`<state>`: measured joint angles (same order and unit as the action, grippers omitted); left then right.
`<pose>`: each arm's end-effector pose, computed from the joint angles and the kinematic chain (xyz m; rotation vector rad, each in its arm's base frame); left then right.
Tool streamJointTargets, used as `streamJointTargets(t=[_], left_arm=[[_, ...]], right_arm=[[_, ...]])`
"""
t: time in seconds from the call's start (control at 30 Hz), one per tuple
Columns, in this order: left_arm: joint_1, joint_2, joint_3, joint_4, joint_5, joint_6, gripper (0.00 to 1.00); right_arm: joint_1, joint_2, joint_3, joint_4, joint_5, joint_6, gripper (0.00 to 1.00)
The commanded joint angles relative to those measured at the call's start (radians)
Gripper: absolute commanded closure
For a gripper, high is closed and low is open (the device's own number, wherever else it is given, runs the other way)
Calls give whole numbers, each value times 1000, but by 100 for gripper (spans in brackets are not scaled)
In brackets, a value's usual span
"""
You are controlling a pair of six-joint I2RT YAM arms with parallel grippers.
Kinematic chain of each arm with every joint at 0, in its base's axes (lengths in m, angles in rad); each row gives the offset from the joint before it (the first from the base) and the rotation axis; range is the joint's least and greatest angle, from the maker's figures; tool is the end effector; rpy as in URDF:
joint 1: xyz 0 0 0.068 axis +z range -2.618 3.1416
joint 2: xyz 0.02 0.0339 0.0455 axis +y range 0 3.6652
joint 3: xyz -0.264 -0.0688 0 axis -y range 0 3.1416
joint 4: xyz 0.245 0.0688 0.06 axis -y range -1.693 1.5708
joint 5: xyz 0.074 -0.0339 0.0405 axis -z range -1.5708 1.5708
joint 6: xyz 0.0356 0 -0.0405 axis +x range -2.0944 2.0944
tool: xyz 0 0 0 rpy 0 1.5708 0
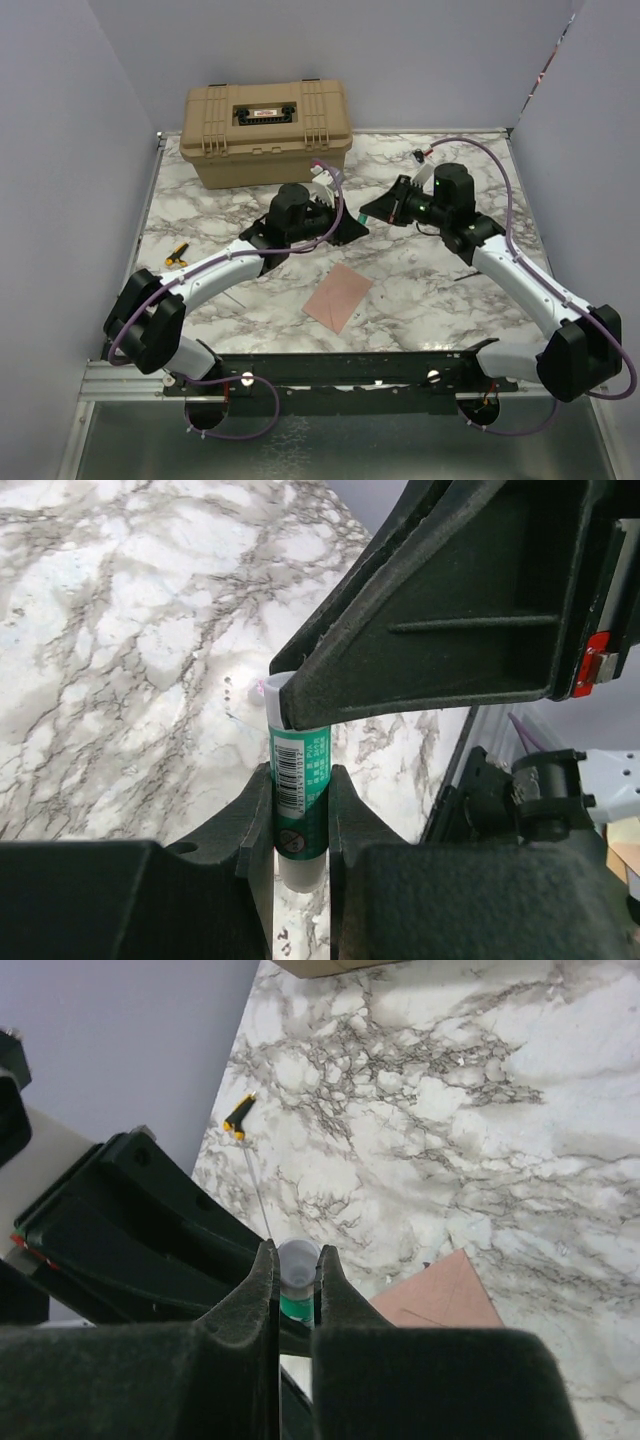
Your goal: Place the letter into the envelope and seal it
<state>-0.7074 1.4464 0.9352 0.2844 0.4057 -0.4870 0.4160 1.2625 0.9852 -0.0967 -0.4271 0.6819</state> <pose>0.2449 -0.2279 0.2839 0.5248 1.8789 -1.1887 0.2602 0.1311 0.3168 -0.0289 2.0858 1.1159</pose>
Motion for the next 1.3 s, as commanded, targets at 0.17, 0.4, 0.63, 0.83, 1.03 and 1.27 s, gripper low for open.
streamJointTargets(t=[0.17,0.4,0.63,0.83,1.03,1.27], left_arm=[[31,36,112,-20,409,-108,100],[70,22,72,136,538,-171,100],[91,-12,36,30,286,-73,100],[91,-1,31,-64,111,1,100],[90,-5,22,-75,98,6,100],[91,-10,25,-78,105,2,100]], right_arm=[[-31,-36,32,114,-473,-459,100],[-42,50,152,-35,-834,-624,99],[-42,49,212,-23,-261,-145,59],[27,-3,167,-54,73,-14,51],[90,-8,172,-99,236,-18,46],[174,57,221,-194,324,-62,46]])
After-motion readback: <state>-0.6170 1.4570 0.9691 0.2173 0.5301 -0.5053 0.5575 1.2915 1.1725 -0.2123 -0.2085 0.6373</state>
